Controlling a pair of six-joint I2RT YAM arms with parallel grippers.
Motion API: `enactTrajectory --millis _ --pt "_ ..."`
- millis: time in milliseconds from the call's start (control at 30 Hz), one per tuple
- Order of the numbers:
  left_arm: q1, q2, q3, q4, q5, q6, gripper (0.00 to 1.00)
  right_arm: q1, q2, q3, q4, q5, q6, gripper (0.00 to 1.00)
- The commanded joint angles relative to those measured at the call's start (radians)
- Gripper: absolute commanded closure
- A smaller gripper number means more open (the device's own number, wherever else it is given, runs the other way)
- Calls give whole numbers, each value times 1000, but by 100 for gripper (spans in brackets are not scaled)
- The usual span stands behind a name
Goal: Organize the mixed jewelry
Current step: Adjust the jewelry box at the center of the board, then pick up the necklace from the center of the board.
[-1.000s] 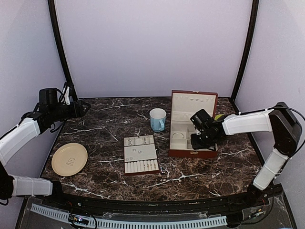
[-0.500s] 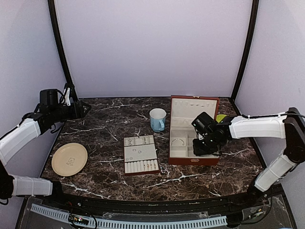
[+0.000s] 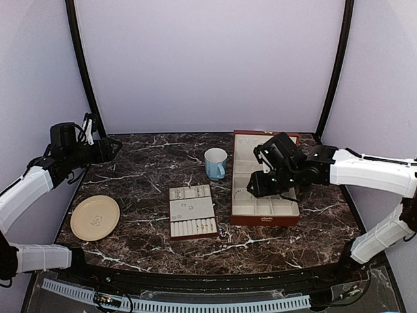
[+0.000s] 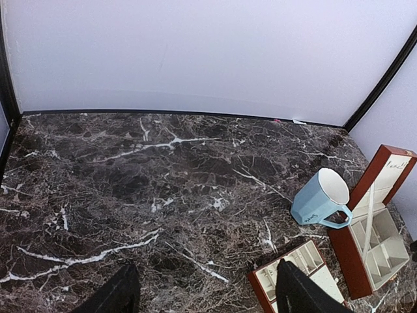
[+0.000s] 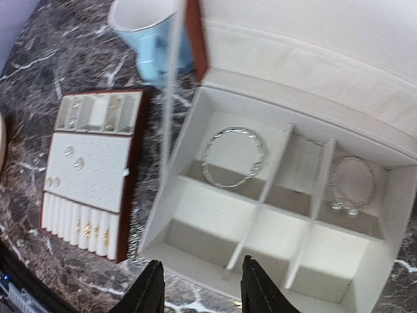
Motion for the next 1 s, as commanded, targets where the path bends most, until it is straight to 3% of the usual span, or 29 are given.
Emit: enactTrajectory --millis 0,267,500,967 --pt "4 -15 -21 33 -6 -2 26 131 6 -43 165 -75 56 61" --pt "4 -4 -21 36 8 -8 26 286 162 -35 249 -114 60 67" --pt "4 -9 -24 35 6 -8 26 295 294 -2 226 -89 117 70" --pt "4 -4 -24 38 13 -9 26 270 387 26 87 17 224 70"
